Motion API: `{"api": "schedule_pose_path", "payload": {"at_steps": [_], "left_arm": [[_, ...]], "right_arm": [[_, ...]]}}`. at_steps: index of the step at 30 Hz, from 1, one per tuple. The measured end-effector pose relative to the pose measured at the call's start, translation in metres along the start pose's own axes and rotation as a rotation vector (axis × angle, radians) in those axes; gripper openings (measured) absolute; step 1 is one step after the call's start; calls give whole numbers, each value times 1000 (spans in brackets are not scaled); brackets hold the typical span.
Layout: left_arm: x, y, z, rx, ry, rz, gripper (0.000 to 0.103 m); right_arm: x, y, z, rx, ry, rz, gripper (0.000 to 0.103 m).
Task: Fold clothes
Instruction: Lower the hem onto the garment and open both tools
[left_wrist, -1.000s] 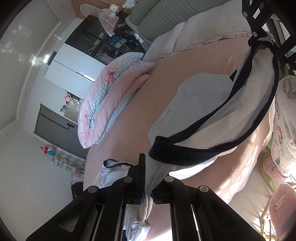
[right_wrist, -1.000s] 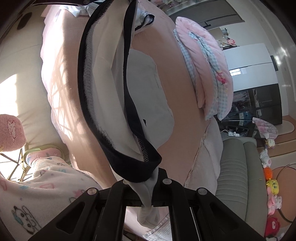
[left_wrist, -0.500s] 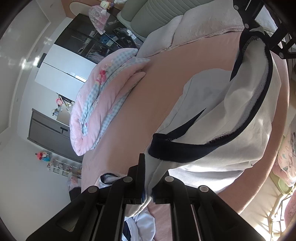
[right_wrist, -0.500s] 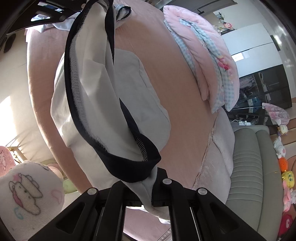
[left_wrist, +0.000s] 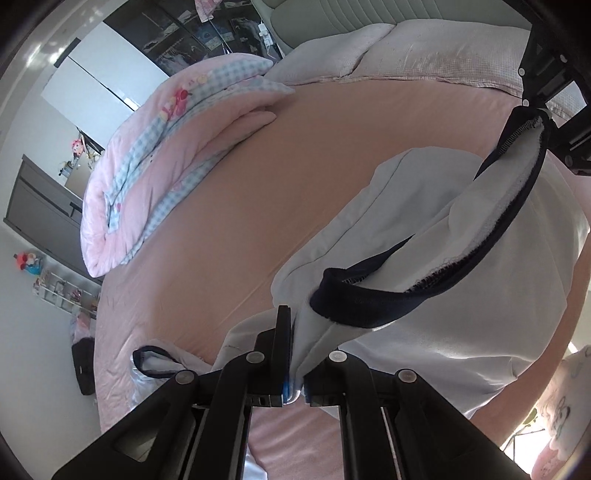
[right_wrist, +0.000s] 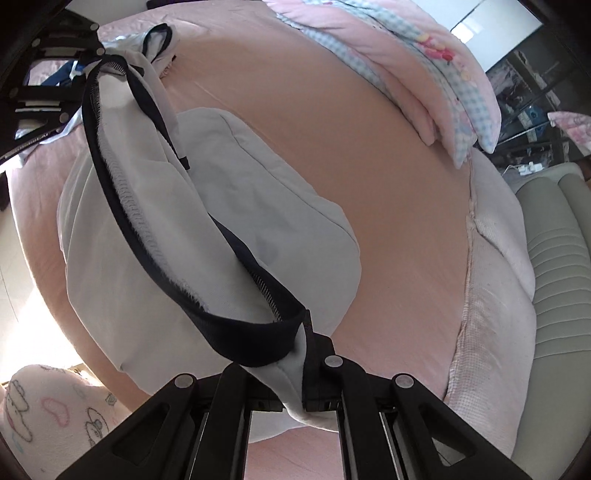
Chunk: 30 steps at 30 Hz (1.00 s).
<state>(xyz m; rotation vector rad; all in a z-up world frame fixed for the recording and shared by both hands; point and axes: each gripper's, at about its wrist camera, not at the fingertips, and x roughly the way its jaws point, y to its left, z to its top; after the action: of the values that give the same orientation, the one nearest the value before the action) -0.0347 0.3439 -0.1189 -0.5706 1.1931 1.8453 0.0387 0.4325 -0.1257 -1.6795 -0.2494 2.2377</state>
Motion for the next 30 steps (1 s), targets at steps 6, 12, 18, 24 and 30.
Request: {"api": "schedule_pose_path", "payload": {"at_steps": [6, 12, 18, 24, 30], "left_arm": [[37, 11, 11, -52, 59, -65, 5], [79, 23, 18, -103, 143, -139, 5], [102, 32, 23, -137, 184, -190, 5], [119, 38, 32, -163, 223, -241, 5], [125, 47, 39, -194, 238, -287, 5]], "right_arm": [[34, -29, 18, 132, 59, 98, 2], [65, -47, 34, 218, 103, 164, 2], [88, -59, 42, 282, 134, 231, 2], [96, -73, 46, 342, 148, 285, 2], [97, -86, 43, 415, 143, 338, 2]]}}
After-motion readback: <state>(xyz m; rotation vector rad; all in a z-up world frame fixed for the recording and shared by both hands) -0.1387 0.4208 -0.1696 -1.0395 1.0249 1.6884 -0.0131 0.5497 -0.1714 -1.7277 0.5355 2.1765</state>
